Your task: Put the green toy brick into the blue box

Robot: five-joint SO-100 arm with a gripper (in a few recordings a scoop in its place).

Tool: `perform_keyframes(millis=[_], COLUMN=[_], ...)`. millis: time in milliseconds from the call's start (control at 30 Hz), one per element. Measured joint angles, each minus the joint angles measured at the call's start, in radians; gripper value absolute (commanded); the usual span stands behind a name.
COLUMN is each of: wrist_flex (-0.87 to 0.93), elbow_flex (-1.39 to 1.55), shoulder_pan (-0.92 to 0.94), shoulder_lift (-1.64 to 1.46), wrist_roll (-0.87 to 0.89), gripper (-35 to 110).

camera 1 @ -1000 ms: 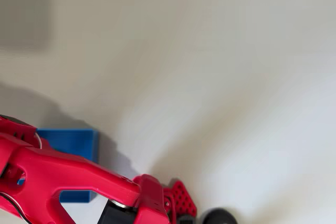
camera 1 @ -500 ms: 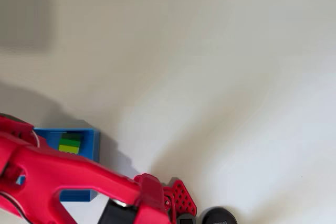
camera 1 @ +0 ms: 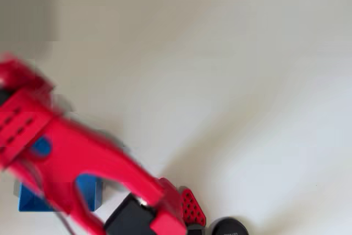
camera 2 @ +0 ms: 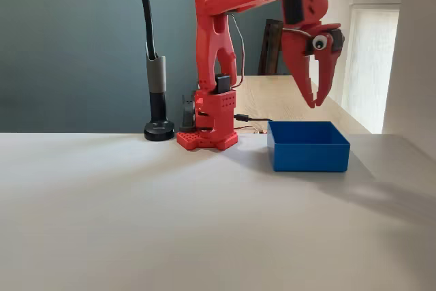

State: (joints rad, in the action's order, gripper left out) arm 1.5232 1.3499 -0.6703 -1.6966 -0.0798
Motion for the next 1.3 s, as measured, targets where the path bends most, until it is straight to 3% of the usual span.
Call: perform_keyframes(millis=[300,667,1300], wrist_flex=[-0.127,-0.298,-0.586], elbow_flex=[0.048,0.293,1.161], shoulder_pan=[0.356,0.600,0.612], shoulder_lift=[0.000,-0.025,-0.834], wrist_roll=[-0.098,-0.123,-0.031], gripper=[0,0,0])
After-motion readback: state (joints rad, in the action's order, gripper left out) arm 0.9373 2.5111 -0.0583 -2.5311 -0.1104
